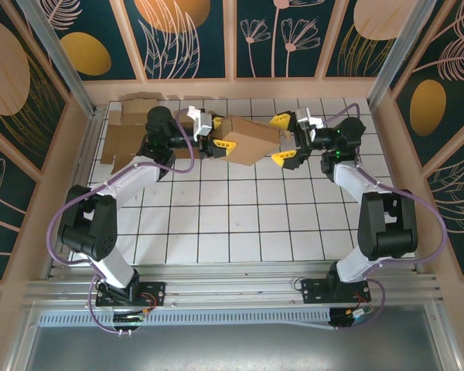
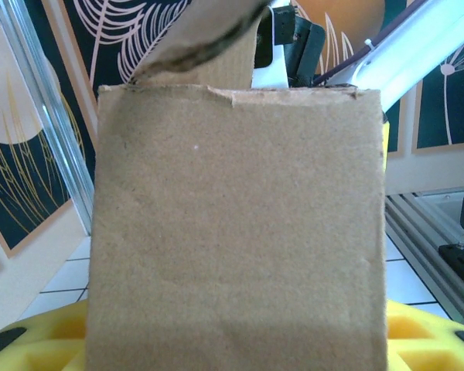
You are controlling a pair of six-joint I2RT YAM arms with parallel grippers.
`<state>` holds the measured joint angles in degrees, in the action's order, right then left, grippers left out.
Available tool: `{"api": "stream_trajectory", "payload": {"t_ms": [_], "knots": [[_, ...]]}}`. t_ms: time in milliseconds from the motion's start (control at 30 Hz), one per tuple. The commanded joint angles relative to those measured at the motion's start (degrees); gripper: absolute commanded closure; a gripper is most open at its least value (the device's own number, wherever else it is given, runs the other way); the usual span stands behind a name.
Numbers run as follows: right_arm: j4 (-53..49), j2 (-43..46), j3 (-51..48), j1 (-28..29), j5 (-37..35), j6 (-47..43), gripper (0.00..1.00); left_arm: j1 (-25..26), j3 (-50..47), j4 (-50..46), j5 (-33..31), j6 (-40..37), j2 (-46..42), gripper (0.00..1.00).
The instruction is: Fold the paper box
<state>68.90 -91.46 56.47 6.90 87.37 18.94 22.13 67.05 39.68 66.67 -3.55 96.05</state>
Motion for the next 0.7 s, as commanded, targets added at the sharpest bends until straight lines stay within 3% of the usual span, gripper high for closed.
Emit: {"api": "stream_trajectory", "payload": {"t_ms": [0, 133, 300, 367, 433, 567, 667], "knots": [[11.79, -1.58, 0.3, -0.12, 1.91, 8.54, 0.01, 0.02, 2.7, -0.88, 1.18, -2.79, -0.6, 0.64], [10.64, -4.34, 3.51, 1.0, -0.57, 8.11, 0.02, 0.06, 3.3, -0.97, 1.03, -2.38, -0.6, 0.64], [7.63, -5.36, 3.87, 2.29, -4.55, 5.08, 0.15, 0.03, 4.4, -2.37, -0.64, -2.05, -0.82, 0.64], [2.14, -4.25, 3.09, 2.52, -7.5, -0.15, 0.18, 0.05, 4.58, -2.41, -0.74, -1.64, -0.86, 0.64], [-10.88, -1.4, 2.68, 3.14, -11.19, -11.59, 0.21, 0.06, 4.74, -3.16, -0.76, -1.8, -0.98, 0.64], [-57.29, 3.58, 10.4, 7.99, -22.46, -48.07, 0.32, 0.02, 5.23, -5.03, -0.93, -2.43, -0.86, 0.63], [-61.63, 3.73, 12.07, 8.07, -21.73, -48.72, 0.4, 0.03, 4.78, -3.77, -1.41, -2.01, -1.28, 0.56]]}}
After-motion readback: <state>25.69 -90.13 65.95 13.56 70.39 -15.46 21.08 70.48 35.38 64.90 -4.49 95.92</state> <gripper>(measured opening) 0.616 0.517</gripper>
